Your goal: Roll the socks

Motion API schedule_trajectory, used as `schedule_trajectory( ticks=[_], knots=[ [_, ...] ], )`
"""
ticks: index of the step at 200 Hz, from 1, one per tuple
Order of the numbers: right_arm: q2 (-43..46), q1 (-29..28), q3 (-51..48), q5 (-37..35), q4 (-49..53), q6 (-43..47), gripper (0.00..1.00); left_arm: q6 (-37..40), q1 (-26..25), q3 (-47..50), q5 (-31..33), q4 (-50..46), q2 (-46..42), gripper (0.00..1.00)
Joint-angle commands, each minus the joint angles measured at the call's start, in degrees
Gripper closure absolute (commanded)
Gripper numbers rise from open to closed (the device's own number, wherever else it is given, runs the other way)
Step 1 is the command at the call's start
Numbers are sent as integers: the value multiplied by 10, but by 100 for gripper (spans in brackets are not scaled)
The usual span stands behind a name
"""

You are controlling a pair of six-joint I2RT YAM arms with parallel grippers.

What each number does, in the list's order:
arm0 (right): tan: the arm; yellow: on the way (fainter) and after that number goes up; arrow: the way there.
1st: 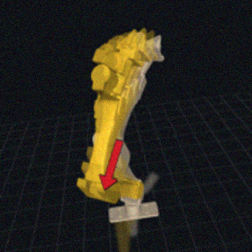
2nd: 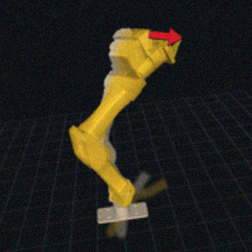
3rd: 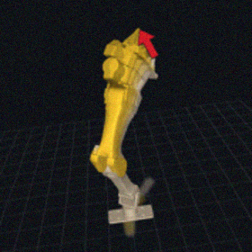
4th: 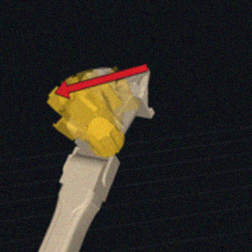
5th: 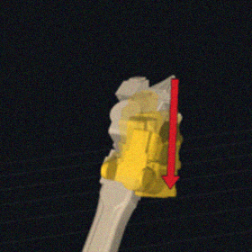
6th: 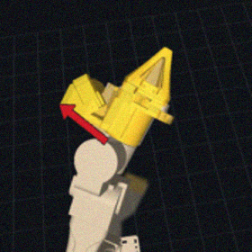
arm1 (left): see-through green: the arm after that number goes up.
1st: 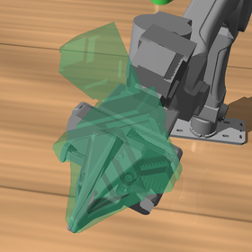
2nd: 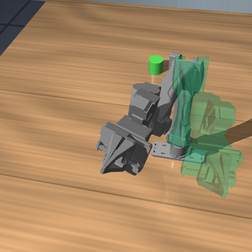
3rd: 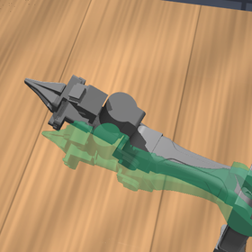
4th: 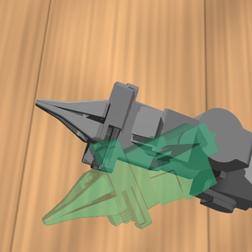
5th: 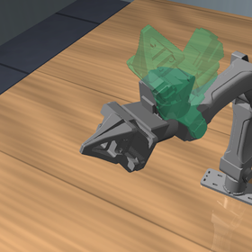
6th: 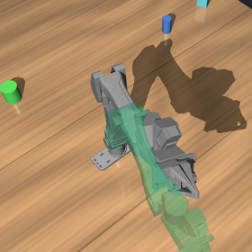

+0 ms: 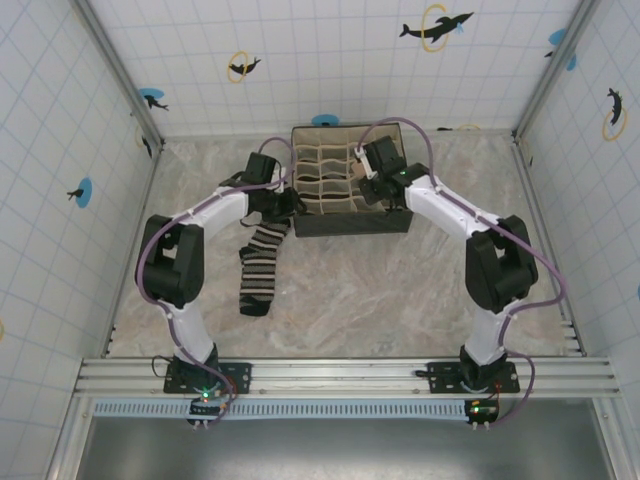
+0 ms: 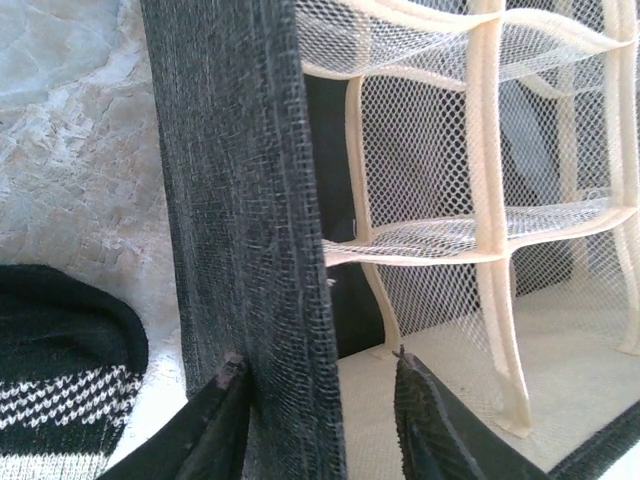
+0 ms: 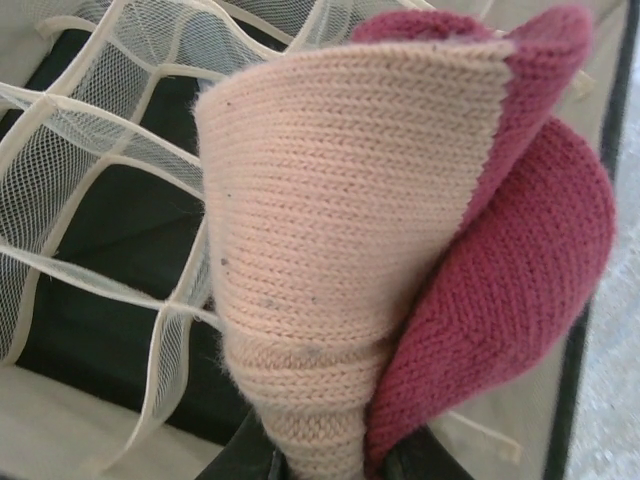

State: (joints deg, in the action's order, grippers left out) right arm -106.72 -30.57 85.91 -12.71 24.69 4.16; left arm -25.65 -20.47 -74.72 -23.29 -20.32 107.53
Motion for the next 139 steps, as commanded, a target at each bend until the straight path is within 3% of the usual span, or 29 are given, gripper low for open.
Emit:
schedule_trajectory(
  ticks=[1,56,98,139],
  knots=[
    [-27,6,40,22,-33,21,100,13,3,-21,1,-13,15,64],
    [-75,10,52,22,-62,54,100,13,2,-47,19,-32,31,78],
    [-80,13,25,22,-99,70,100,14,2,-68,26,-54,48,100],
    [-33,11,-70,9,-162,84,100,5,3,-77,43,-70,51,100]
  ],
)
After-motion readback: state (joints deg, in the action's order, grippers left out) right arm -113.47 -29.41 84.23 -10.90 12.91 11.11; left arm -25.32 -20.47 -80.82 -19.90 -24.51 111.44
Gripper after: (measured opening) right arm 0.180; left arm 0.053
